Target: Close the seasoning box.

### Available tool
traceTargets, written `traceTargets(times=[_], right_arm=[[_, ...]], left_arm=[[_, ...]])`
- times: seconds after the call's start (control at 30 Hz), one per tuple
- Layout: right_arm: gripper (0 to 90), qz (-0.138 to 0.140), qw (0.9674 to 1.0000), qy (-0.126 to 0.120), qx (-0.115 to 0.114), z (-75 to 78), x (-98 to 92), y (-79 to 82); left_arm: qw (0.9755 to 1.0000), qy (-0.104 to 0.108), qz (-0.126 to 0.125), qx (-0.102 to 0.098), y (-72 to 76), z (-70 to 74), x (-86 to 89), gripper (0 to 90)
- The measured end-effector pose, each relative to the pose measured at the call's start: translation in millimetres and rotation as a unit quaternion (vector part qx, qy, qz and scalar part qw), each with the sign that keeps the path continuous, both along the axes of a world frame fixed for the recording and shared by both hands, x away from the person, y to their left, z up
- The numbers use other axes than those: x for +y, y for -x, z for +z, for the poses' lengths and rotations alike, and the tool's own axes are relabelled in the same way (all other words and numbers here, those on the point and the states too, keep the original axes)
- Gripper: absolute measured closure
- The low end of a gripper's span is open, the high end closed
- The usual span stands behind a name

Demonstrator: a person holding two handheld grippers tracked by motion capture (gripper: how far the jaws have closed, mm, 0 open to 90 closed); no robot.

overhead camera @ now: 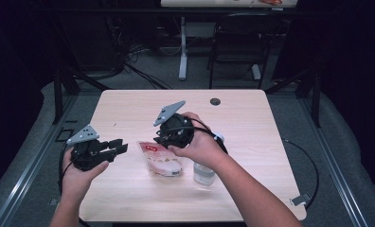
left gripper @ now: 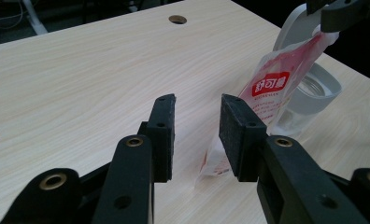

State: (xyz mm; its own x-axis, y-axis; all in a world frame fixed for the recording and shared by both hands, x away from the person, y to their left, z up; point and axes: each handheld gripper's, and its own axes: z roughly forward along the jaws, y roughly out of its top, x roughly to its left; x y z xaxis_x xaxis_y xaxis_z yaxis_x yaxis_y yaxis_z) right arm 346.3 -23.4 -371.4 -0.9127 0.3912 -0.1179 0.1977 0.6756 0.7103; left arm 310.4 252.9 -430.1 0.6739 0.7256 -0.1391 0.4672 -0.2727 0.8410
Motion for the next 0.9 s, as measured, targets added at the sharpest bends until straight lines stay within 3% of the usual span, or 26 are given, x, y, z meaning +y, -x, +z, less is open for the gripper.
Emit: traceTargets(times=[0.47,0.9], right_arm=[[75.4,0.026,0.9995,0.016,0.011,-11.0,30.3,-3.6],[77.1,0.030,0.9985,0.041,0.019,-23.0,47.9,-10.6]], left_arm=[[1.0000,0.003,0.005,0.002,-0.3,-1.4,4.4,66.4],[1.0000,0.003,0.005,0.003,-0.7,-2.0,5.3,66.2]])
